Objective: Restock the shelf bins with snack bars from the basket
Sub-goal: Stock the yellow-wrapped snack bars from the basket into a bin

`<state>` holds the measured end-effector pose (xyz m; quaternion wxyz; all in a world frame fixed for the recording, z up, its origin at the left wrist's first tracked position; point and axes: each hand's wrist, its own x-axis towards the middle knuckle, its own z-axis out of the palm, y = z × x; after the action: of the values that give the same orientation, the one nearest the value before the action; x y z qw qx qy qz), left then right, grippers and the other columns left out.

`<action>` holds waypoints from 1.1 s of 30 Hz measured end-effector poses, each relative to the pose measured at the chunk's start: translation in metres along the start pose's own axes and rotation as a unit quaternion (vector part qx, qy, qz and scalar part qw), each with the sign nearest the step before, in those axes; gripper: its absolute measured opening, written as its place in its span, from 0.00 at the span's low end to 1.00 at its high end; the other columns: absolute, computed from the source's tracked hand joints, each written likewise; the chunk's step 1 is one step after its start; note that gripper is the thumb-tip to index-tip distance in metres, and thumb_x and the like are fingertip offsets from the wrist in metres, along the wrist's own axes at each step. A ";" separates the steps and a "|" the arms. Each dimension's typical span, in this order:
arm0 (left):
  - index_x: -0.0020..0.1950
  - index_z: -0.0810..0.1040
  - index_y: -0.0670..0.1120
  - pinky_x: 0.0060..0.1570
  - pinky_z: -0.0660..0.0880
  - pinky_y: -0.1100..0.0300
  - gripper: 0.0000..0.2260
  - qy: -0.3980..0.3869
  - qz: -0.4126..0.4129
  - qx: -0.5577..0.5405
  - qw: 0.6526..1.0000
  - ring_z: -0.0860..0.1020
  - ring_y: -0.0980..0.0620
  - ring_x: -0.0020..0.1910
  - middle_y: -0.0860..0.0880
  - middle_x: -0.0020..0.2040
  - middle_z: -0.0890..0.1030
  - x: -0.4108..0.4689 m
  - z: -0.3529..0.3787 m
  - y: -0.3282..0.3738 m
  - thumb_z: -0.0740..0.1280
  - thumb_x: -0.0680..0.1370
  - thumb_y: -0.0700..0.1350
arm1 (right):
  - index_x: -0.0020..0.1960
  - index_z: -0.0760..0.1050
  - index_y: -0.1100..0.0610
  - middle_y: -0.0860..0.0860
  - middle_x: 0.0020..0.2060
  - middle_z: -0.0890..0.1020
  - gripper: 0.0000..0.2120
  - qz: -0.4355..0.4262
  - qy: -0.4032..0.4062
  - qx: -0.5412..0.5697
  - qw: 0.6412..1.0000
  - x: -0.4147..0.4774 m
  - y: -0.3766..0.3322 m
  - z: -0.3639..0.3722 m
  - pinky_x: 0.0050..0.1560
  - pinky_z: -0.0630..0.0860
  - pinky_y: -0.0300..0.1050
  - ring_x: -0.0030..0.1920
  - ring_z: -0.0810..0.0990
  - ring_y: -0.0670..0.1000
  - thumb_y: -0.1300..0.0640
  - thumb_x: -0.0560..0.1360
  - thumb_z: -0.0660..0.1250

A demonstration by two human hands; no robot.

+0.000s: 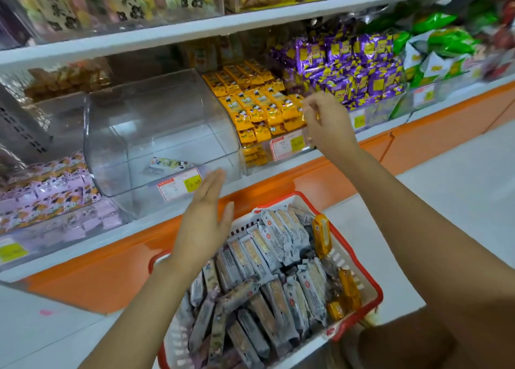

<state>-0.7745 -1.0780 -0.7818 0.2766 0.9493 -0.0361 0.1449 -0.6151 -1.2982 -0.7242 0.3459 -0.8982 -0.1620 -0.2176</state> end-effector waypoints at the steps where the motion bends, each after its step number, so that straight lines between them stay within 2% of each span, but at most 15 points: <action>1: 0.72 0.67 0.47 0.64 0.61 0.65 0.20 -0.016 0.010 -0.012 1.000 0.66 0.56 0.68 0.54 0.70 0.67 -0.006 0.007 0.003 0.62 0.80 0.44 | 0.45 0.73 0.61 0.54 0.39 0.76 0.09 0.010 0.000 -0.006 1.000 -0.013 0.007 -0.005 0.38 0.66 0.45 0.36 0.73 0.50 0.59 0.80 0.57; 3: 0.58 0.77 0.47 0.49 0.69 0.64 0.09 -0.083 0.029 -0.028 0.996 0.77 0.53 0.53 0.51 0.56 0.78 -0.017 0.025 0.007 0.61 0.80 0.44 | 0.36 0.67 0.58 0.50 0.29 0.69 0.13 0.040 -0.052 -0.050 0.997 -0.047 0.025 -0.006 0.31 0.58 0.45 0.28 0.67 0.46 0.59 0.79 0.60; 4: 0.50 0.78 0.49 0.42 0.68 0.63 0.06 -0.121 0.032 -0.035 0.991 0.77 0.55 0.44 0.53 0.47 0.79 -0.023 0.035 0.007 0.61 0.80 0.44 | 0.33 0.65 0.57 0.50 0.28 0.68 0.15 0.061 -0.099 -0.090 0.989 -0.067 0.033 -0.003 0.29 0.58 0.45 0.28 0.65 0.47 0.59 0.79 0.60; 5: 0.44 0.75 0.50 0.38 0.67 0.62 0.07 -0.155 0.027 -0.037 0.987 0.75 0.58 0.37 0.55 0.39 0.76 -0.029 0.045 0.006 0.61 0.80 0.44 | 0.33 0.66 0.58 0.52 0.28 0.70 0.15 0.086 -0.160 -0.136 0.974 -0.089 0.042 0.003 0.30 0.60 0.43 0.28 0.66 0.49 0.58 0.79 0.61; 7: 0.40 0.71 0.48 0.37 0.66 0.61 0.09 -0.218 0.012 -0.022 0.976 0.70 0.61 0.32 0.57 0.34 0.70 -0.043 0.066 0.002 0.60 0.81 0.44 | 0.39 0.69 0.58 0.51 0.33 0.72 0.11 0.147 -0.299 -0.219 0.917 -0.132 0.056 0.015 0.35 0.66 0.42 0.36 0.72 0.52 0.56 0.79 0.60; 9: 0.46 0.73 0.45 0.45 0.72 0.58 0.07 -0.279 0.006 0.011 0.960 0.72 0.56 0.38 0.52 0.41 0.73 -0.057 0.085 -0.002 0.59 0.81 0.45 | 0.44 0.74 0.57 0.49 0.34 0.71 0.08 0.162 -0.414 -0.296 0.845 -0.172 0.064 0.025 0.37 0.71 0.41 0.40 0.76 0.52 0.55 0.78 0.60; 10: 0.54 0.75 0.44 0.51 0.72 0.58 0.08 -0.322 0.002 0.030 0.946 0.75 0.52 0.47 0.50 0.50 0.75 -0.064 0.092 -0.003 0.59 0.81 0.46 | 0.50 0.76 0.57 0.48 0.35 0.72 0.09 0.153 -0.456 -0.331 0.812 -0.189 0.064 0.027 0.37 0.72 0.41 0.40 0.76 0.51 0.53 0.78 0.60; 13: 0.76 0.59 0.45 0.67 0.65 0.56 0.24 -0.441 -0.004 0.065 0.895 0.66 0.47 0.70 0.46 0.74 0.63 -0.083 0.103 -0.007 0.59 0.81 0.48 | 0.72 0.63 0.50 0.49 0.46 0.78 0.29 0.146 -0.532 -0.353 0.755 -0.227 0.069 0.034 0.39 0.74 0.42 0.43 0.75 0.50 0.38 0.76 0.60; 15: 0.78 0.53 0.47 0.72 0.57 0.56 0.28 -0.462 0.007 0.062 0.885 0.58 0.49 0.75 0.48 0.78 0.55 -0.092 0.106 -0.010 0.60 0.81 0.50 | 0.76 0.57 0.51 0.52 0.55 0.78 0.40 0.169 -0.548 -0.324 0.752 -0.241 0.080 0.036 0.47 0.77 0.45 0.52 0.77 0.52 0.29 0.72 0.60; 17: 0.79 0.50 0.48 0.73 0.54 0.57 0.29 -0.471 0.014 0.059 0.880 0.56 0.50 0.76 0.50 0.78 0.51 -0.094 0.108 -0.015 0.60 0.81 0.50 | 0.74 0.59 0.54 0.55 0.61 0.75 0.48 0.193 -0.558 -0.284 0.755 -0.249 0.088 0.036 0.54 0.77 0.49 0.60 0.74 0.54 0.25 0.65 0.63; 20: 0.78 0.52 0.48 0.73 0.57 0.57 0.28 -0.475 0.002 0.044 0.879 0.60 0.50 0.74 0.50 0.78 0.52 -0.091 0.110 -0.021 0.60 0.81 0.49 | 0.68 0.65 0.56 0.57 0.65 0.70 0.47 0.197 -0.559 -0.294 0.750 -0.263 0.084 0.040 0.55 0.76 0.51 0.61 0.73 0.56 0.25 0.61 0.67; 23: 0.78 0.54 0.47 0.73 0.58 0.56 0.27 -0.479 -0.013 0.035 0.877 0.58 0.50 0.75 0.49 0.78 0.53 -0.089 0.111 -0.023 0.59 0.82 0.50 | 0.70 0.62 0.55 0.58 0.71 0.64 0.44 0.204 -0.535 -0.343 0.745 -0.271 0.077 0.047 0.56 0.76 0.53 0.64 0.72 0.58 0.29 0.65 0.68; 25: 0.78 0.54 0.47 0.73 0.58 0.56 0.27 -0.481 -0.016 0.041 0.876 0.59 0.49 0.75 0.48 0.78 0.54 -0.088 0.112 -0.024 0.59 0.82 0.50 | 0.67 0.67 0.54 0.56 0.67 0.69 0.37 0.191 -0.534 -0.355 0.743 -0.266 0.075 0.045 0.54 0.77 0.50 0.60 0.75 0.56 0.32 0.67 0.69; 29: 0.78 0.53 0.47 0.73 0.59 0.55 0.28 -0.491 -0.016 0.045 0.870 0.61 0.50 0.74 0.49 0.78 0.53 -0.089 0.113 -0.024 0.60 0.81 0.51 | 0.51 0.74 0.54 0.52 0.50 0.78 0.18 0.171 -0.549 -0.339 0.745 -0.260 0.081 0.045 0.49 0.80 0.46 0.48 0.79 0.51 0.41 0.71 0.69; 33: 0.78 0.55 0.48 0.71 0.62 0.54 0.27 -0.489 -0.037 0.034 0.871 0.65 0.50 0.72 0.49 0.78 0.57 -0.089 0.115 -0.025 0.60 0.81 0.51 | 0.53 0.75 0.57 0.53 0.48 0.79 0.19 0.174 -0.509 -0.337 0.772 -0.258 0.087 0.045 0.41 0.78 0.42 0.45 0.79 0.51 0.45 0.70 0.71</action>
<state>-0.8267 -1.1193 -0.9131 0.1959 0.9082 -0.1269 -0.3473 -0.7841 -1.3651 -0.9316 -0.0801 -0.9494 -0.0715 0.2950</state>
